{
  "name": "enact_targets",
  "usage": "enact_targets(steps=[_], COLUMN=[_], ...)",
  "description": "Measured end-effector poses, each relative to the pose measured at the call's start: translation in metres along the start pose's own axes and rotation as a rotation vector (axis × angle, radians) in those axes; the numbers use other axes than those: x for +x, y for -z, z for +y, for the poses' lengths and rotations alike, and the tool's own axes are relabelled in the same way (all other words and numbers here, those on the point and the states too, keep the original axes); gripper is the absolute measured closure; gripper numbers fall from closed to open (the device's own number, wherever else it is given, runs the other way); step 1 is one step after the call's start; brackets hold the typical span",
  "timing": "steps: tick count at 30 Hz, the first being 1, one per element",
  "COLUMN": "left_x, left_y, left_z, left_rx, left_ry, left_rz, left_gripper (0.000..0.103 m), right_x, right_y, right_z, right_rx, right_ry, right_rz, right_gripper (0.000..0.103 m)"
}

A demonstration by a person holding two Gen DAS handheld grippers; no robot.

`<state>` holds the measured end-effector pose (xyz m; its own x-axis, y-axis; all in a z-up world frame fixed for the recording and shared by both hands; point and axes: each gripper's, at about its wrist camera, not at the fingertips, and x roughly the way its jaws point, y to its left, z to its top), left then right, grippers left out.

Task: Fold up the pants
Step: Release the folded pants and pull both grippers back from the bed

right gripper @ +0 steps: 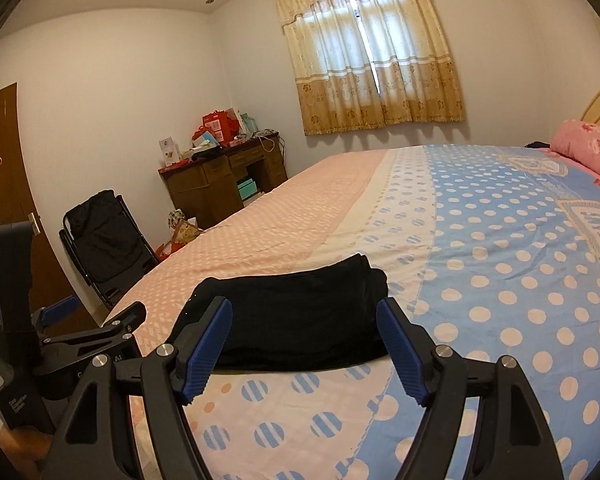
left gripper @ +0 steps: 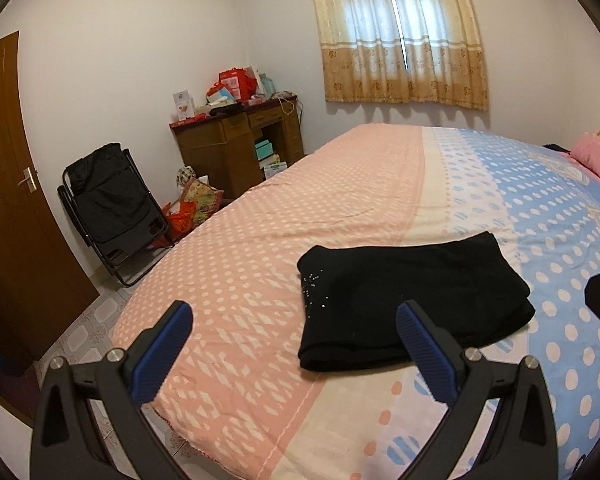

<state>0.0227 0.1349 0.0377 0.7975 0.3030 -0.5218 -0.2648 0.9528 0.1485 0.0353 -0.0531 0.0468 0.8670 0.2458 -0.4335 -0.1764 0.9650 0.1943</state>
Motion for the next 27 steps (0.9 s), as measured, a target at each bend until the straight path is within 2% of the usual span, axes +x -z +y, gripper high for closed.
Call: enact_targets(steps=[6, 12, 21, 27], left_x=[-0.005, -0.013, -0.019, -0.021], left_y=[-0.003, -0.003, -0.004, -0.003], left_z=[0.003, -0.007, -0.009, -0.007], left_rx=[-0.03, 0.028, 0.024, 0.01], left_ry=[0.034, -0.033, -0.035, -0.003], left_rz=[-0.008, -0.069, -0.101, -0.107], left_gripper=[0.0, 0.0, 0.0, 0.0], right_x=[-0.005, -0.003, -0.007, -0.01], right_y=[0.0, 0.003, 0.004, 0.004], right_z=[0.003, 0.004, 0.003, 0.003], right_rx=[-0.004, -0.001, 0.005, 0.015], right_ry=[0.015, 0.03, 0.034, 0.033], right_rz=[-0.02, -0.018, -0.025, -0.037], right_gripper=[0.027, 0.026, 0.026, 0.026])
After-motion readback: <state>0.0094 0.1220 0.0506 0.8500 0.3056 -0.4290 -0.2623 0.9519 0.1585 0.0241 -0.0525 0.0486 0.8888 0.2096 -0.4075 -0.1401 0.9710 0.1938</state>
